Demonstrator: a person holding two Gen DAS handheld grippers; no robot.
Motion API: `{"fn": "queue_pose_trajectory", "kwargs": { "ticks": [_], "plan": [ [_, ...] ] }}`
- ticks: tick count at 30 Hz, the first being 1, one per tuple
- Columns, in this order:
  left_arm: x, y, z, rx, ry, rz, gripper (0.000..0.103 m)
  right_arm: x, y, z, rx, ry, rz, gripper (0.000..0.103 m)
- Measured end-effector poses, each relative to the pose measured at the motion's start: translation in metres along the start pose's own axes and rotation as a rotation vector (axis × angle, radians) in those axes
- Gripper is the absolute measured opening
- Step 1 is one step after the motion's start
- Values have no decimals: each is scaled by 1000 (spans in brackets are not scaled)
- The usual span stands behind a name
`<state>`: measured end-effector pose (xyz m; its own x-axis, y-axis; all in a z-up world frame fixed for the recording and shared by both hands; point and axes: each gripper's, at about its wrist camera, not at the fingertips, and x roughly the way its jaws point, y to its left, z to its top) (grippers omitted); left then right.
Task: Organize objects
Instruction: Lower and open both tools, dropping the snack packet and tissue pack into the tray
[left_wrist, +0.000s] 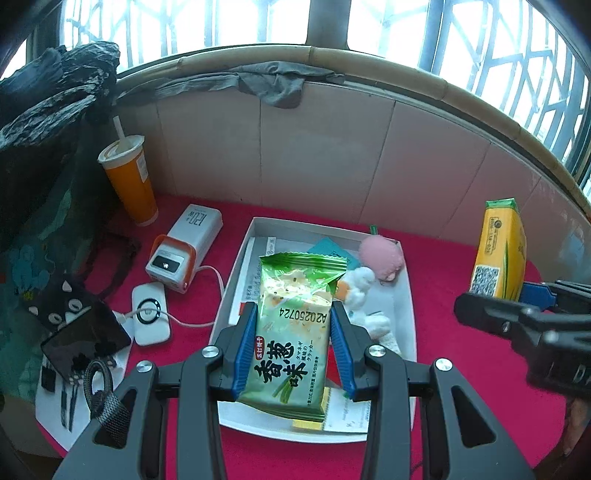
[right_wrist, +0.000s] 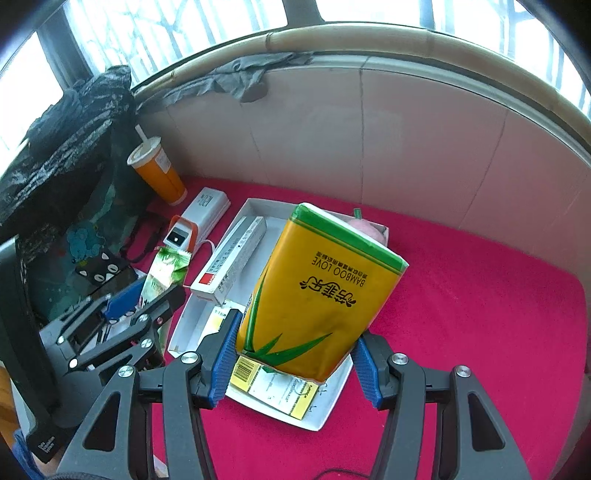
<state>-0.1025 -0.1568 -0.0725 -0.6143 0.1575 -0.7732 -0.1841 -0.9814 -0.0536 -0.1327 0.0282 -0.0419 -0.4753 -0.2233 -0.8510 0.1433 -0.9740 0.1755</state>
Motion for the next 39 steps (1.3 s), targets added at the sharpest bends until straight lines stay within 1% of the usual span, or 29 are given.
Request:
{"fn": "queue_pose_trajectory", "kwargs": {
  "ticks": [6,10,17,22,24,29,34,36,38,39],
  "plan": [
    [14,4,12,28,11,7,38,20,13,7,-44,35,-30,61],
    [24,7,17,25,23,4,38,30,19,12,-79,53,-45,61],
    [39,12,20,24,40,13,38,43,22,15,-96,82,-62,61],
    [52,16,25,23,54,37,38,56,24,15,-140,112,-114,61],
    [58,17,29,26,64,44,38,61,23,14,-150,129,-121,61],
    [67,12,36,52,77,45,38,70,21,11,-155,151,-133,61],
    [77,7,37,44,101,36,41,74,18,13,-150,152,-146,63],
    [78,4,37,56,93,44,46,74,17,14,-142,150,-147,64],
    [78,2,37,59,84,35,66,74,15,16,-134,147,-149,65],
    [78,2,37,60,83,28,71,74,14,16,-131,145,-149,68]
  ]
}}
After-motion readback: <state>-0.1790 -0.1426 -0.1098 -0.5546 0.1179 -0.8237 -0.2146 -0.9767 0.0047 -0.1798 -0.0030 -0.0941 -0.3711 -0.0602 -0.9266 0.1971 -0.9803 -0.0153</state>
